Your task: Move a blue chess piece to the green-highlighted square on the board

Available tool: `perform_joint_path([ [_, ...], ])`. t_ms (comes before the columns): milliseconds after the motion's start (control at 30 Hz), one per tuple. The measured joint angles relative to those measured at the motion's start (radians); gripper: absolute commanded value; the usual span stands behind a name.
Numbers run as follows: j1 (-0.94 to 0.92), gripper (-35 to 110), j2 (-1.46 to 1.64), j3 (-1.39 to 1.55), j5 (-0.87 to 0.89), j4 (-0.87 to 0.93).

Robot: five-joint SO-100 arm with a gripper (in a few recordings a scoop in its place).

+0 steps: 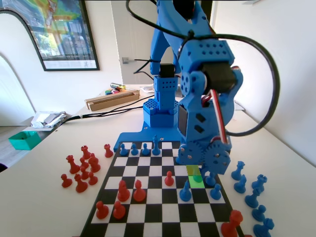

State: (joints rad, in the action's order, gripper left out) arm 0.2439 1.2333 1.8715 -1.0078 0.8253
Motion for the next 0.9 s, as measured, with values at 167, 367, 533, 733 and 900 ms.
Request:
perform_joint_path([
  [167, -0.002, 1, 0.0, 0.003, 0.0, -0.009],
  [367, 0.0, 7, 0.0, 0.003, -0.014, -0.006],
  [533, -0.002, 11, 0.0, 0.003, -0.018, -0.003],
  [733, -0.005, 13, 0.0, 0.003, -0.018, -0.003],
  [900, -0.02, 13, 0.002, 0.003, -0.018, -0.002],
])
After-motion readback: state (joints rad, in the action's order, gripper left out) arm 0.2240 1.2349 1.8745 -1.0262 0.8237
